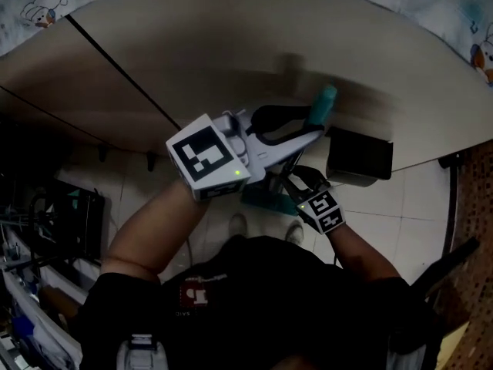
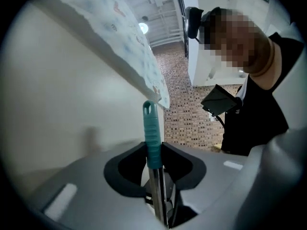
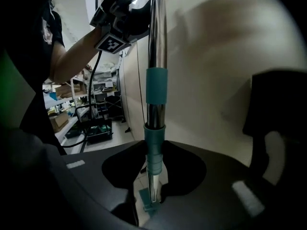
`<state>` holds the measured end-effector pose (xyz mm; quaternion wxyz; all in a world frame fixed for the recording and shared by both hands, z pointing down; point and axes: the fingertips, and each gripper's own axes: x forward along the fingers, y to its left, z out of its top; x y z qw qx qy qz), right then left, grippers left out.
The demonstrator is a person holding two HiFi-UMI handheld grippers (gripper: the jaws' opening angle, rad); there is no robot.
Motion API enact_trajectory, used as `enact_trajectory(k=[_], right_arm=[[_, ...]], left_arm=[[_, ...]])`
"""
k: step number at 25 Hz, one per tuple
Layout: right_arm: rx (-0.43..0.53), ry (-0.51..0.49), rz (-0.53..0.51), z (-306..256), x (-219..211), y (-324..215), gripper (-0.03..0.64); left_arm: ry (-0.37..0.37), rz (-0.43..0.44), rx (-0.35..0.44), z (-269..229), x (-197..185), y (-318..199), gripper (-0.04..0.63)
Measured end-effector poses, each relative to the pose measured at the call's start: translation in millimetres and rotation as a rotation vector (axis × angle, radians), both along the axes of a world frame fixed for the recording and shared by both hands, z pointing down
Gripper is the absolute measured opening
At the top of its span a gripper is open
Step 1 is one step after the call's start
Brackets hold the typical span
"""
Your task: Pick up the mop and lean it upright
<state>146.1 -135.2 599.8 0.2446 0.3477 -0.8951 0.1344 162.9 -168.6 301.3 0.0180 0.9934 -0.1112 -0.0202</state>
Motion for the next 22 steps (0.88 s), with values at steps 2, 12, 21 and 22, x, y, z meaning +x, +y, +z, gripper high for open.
enact_trajectory(k=[2, 12, 21, 22], right_arm=[[-0.019, 0.012, 0.005, 26, 2, -1, 0.127], [-0.124, 0.076, 0.04, 153, 31, -2, 0.127], [-0.196, 0.128, 0.046, 227, 35, -5, 0.127], [-0.205, 0.132, 0.05, 234, 36, -4, 0.127]], left_arm=[[-0.017, -0.011, -0.025, 27, 1, -5, 0.104], [-0.076, -0.002, -0.088, 155, 35, -13, 0.098], [-0.138, 0.02, -0.102, 228, 49, -16, 0.097], [-0.138, 0.019, -0.106, 236, 51, -17, 0.097]])
